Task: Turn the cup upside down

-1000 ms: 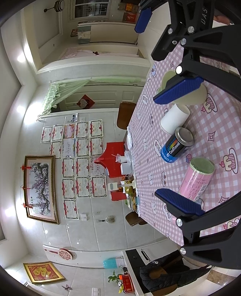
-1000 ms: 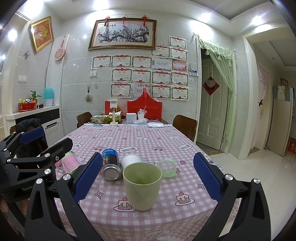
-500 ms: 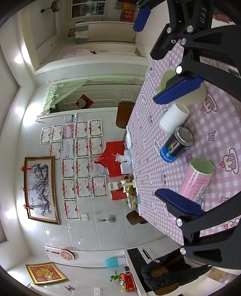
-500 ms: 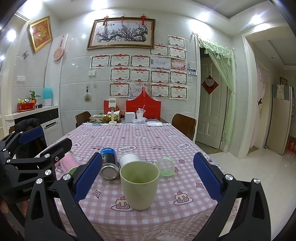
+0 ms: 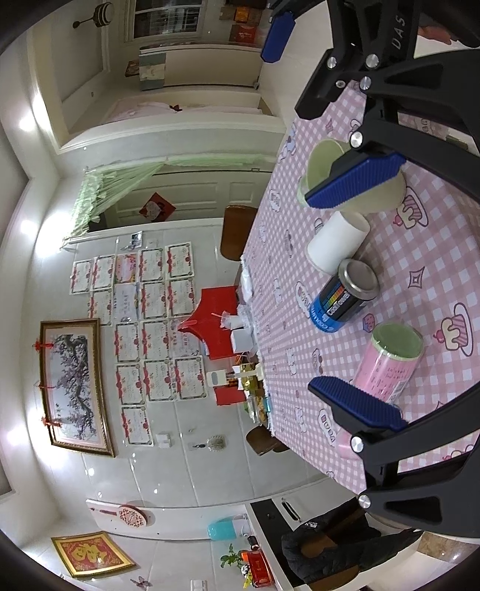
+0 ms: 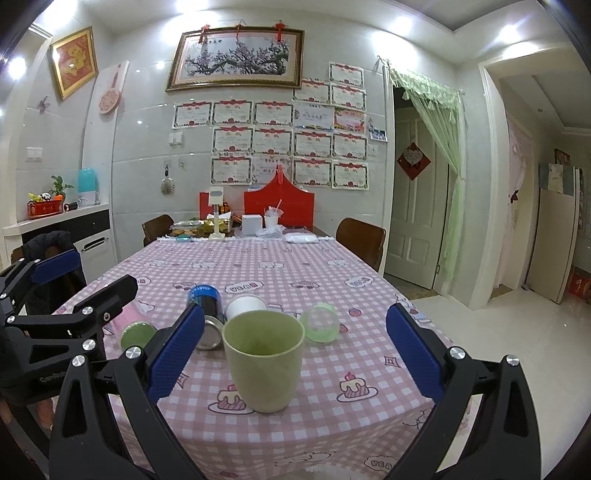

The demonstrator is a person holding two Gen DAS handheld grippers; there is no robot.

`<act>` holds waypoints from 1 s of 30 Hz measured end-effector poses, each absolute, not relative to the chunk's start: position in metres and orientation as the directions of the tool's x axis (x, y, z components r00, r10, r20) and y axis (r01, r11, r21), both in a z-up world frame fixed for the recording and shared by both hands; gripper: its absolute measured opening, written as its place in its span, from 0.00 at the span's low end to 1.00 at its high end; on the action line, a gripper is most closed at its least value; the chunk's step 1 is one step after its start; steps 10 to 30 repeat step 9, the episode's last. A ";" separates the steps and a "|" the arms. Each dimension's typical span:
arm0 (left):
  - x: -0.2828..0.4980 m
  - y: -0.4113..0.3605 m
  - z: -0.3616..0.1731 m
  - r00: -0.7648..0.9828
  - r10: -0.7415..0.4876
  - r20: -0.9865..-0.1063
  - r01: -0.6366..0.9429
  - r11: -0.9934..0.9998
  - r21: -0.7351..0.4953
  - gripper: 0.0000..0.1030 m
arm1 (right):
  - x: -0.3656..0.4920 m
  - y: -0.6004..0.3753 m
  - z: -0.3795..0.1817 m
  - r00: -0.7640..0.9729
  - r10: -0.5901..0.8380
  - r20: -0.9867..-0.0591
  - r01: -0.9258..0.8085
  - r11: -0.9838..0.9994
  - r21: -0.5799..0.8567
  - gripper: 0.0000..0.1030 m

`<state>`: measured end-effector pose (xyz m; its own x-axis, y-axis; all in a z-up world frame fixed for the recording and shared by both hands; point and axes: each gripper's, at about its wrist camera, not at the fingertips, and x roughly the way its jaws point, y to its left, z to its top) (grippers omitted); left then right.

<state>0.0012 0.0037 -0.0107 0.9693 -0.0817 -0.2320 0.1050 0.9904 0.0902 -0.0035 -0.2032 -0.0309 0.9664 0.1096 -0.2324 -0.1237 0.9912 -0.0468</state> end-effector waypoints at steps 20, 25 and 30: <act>0.021 -0.018 -0.032 0.955 -0.029 -0.294 0.076 0.986 0.151 0.88 | 0.011 -0.219 -0.046 0.958 0.070 -0.280 -0.081 0.996 -0.029 0.92; 0.021 -0.018 -0.032 0.955 -0.029 -0.294 0.076 0.986 0.151 0.88 | 0.011 -0.219 -0.046 0.958 0.070 -0.280 -0.081 0.996 -0.029 0.92; 0.021 -0.018 -0.032 0.955 -0.029 -0.294 0.076 0.986 0.151 0.88 | 0.011 -0.219 -0.046 0.958 0.070 -0.280 -0.081 0.996 -0.029 0.92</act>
